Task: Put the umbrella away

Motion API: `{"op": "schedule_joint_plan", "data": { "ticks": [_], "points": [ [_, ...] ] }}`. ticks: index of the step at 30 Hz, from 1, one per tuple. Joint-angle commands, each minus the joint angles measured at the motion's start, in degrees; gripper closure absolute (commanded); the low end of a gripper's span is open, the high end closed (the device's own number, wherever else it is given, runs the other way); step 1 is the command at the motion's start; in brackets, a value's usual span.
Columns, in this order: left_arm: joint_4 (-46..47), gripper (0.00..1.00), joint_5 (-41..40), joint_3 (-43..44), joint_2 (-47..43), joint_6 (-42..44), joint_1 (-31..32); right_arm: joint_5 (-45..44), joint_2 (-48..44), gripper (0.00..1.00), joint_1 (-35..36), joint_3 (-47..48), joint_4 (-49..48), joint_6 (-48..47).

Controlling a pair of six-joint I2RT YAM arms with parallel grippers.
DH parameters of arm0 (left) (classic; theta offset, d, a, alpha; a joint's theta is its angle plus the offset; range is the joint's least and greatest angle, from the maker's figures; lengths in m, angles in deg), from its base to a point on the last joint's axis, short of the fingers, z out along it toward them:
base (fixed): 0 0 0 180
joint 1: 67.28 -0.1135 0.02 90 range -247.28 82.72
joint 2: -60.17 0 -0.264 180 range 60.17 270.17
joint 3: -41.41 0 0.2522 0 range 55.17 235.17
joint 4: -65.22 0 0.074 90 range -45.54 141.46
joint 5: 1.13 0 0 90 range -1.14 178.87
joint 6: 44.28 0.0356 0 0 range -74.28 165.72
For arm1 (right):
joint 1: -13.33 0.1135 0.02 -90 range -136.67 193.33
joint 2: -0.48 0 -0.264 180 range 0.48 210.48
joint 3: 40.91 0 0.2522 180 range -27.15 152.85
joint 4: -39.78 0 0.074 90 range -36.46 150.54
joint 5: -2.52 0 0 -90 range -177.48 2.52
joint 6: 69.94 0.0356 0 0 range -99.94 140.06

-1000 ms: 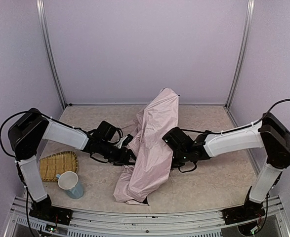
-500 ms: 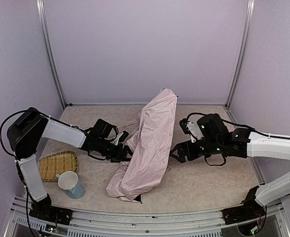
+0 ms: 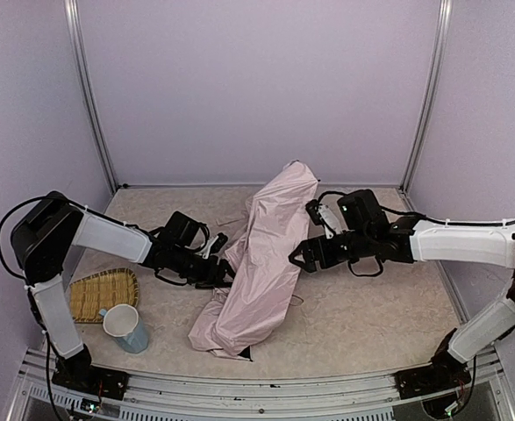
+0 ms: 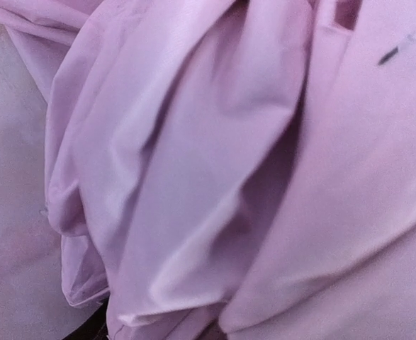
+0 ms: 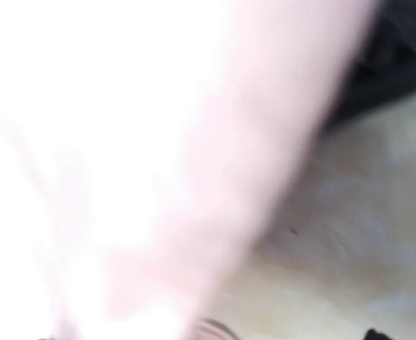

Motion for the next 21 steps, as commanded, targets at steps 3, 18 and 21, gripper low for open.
{"op": "schedule_joint_plan", "data": {
  "ticks": [3,18,21],
  "points": [
    [-1.5,0.33,-1.3,-0.4,-1.0,0.9,0.9,13.5,9.2,0.46,1.2,6.9,-5.9,-0.4],
    [2.9,0.35,5.3,6.0,2.8,-1.4,9.1,16.1,6.3,1.00,7.4,13.9,-14.7,-4.7],
    [4.5,0.35,6.1,4.4,3.1,-2.4,9.2,17.5,8.3,1.00,2.1,12.0,-19.5,-0.2]
  ]
}}
